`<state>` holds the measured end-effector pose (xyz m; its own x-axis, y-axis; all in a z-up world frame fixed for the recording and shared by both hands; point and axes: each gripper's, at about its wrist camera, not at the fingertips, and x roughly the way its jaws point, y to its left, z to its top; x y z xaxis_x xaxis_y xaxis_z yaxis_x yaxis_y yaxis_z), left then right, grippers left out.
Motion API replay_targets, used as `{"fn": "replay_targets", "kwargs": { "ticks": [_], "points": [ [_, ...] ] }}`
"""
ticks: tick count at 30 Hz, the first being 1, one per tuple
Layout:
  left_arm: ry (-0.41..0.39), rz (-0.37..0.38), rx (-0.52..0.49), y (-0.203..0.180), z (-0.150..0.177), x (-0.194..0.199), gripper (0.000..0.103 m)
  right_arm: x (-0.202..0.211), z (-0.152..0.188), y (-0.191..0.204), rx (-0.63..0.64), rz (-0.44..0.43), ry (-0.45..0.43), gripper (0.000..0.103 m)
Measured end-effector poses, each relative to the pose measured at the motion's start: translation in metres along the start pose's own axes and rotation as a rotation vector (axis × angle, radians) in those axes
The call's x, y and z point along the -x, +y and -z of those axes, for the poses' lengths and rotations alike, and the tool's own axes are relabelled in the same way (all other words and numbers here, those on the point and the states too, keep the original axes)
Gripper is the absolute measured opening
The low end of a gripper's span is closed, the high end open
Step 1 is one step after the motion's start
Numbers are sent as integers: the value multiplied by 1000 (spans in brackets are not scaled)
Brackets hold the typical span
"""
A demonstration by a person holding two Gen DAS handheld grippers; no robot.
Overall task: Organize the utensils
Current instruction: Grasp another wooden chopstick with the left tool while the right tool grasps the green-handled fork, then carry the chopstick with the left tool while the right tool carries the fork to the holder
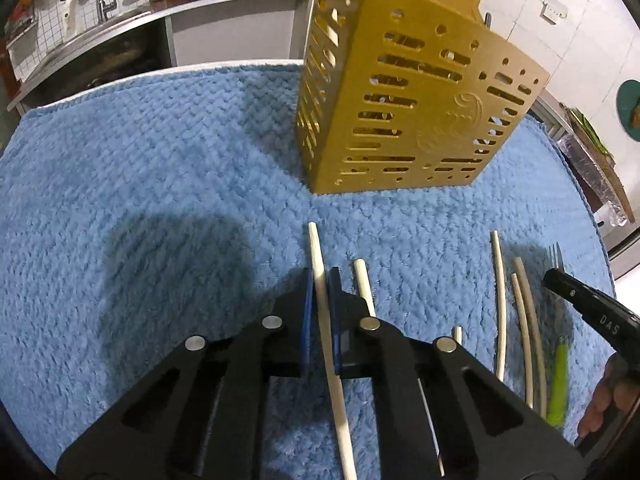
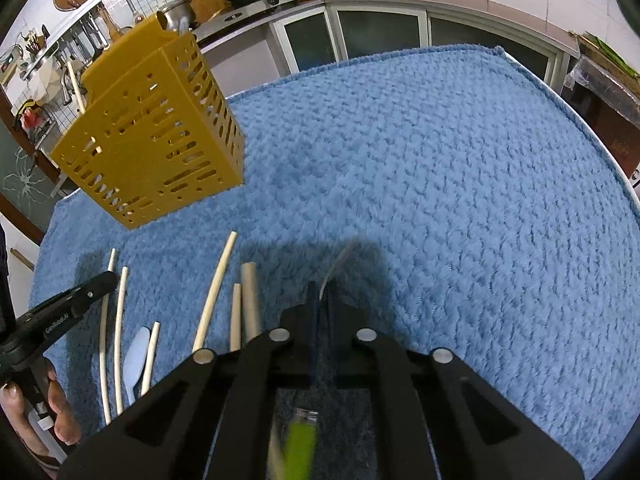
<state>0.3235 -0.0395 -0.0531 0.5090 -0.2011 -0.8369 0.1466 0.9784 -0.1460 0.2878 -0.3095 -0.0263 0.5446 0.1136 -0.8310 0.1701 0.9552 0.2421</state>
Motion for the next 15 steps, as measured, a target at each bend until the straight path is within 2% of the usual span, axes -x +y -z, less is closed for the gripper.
{"fn": "replay_targets", "kwargs": {
  "ticks": [9, 15],
  "points": [
    [-70, 29, 11, 4, -1, 38, 6, 14, -4, -2, 2, -30, -30, 2],
    [-152, 46, 13, 6, -4, 69, 5, 30, -10, 2, 15, -57, -75, 2]
  ]
}}
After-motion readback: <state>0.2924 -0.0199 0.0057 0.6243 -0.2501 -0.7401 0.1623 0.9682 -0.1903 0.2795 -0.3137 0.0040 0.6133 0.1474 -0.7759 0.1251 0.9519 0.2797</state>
